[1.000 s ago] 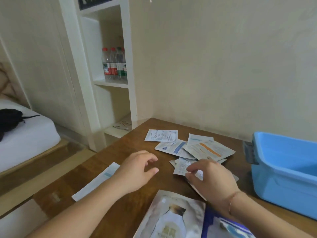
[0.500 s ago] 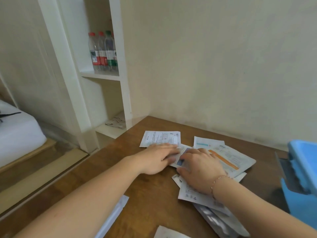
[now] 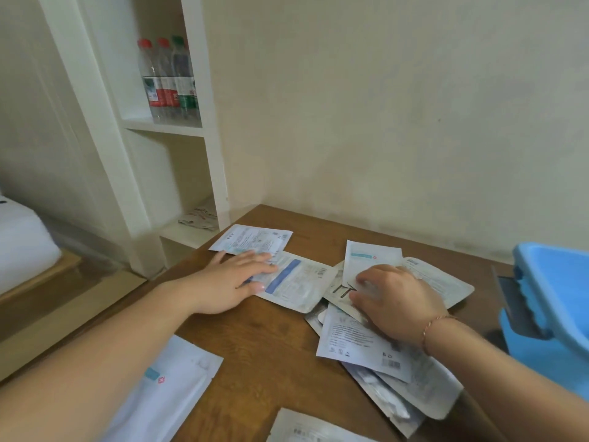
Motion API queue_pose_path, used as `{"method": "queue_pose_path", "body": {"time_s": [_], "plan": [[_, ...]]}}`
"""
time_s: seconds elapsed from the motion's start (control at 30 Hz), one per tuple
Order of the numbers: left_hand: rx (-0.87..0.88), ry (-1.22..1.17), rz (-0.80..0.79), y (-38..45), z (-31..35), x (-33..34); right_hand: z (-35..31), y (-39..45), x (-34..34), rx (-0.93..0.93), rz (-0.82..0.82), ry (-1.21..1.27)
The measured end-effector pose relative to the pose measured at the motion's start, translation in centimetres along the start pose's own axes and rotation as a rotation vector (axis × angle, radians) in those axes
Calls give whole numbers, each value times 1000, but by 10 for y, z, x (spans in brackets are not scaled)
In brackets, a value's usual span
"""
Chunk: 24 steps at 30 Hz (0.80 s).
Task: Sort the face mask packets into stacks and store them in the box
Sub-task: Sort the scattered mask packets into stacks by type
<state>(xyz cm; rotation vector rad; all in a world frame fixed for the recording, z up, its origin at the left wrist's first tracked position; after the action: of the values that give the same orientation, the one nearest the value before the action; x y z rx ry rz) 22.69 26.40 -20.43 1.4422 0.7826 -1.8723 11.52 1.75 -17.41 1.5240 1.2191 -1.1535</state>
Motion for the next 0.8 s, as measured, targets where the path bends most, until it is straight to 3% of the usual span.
{"method": "queue_pose_path", "body": {"time_s": [0.17, 0.33, 0.43, 0.57, 0.73, 0.8], "plan": [[-58, -43, 53, -8, 12, -7, 17, 1, -3, 107, -1, 13], [103, -72, 54, -12, 72, -2, 39, 9, -3, 241, 43, -45], [261, -54, 21, -10, 112, 6, 34, 4, -4, 228, 37, -17], [318, -67, 16, 0, 138, 12, 21, -23, -19, 129, 192, 120], [297, -70, -35, 5, 146, 17, 15, -67, -19, -11, 20, -11], [279, -92, -36, 5, 145, 19, 19, -76, -17, -48, 33, -92]]}}
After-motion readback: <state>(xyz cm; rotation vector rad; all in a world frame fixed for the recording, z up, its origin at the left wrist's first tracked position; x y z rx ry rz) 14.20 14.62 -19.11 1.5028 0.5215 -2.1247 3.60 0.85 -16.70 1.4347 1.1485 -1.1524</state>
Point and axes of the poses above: each hand's wrist, its own y-axis towards the middle knuckle, its own x-axis out of the palm, z = x × y, the point moved 5 cm from there along y, towards the middle knuckle, and after that the axes turned 5 degrees about z, right-handed, at the moved point
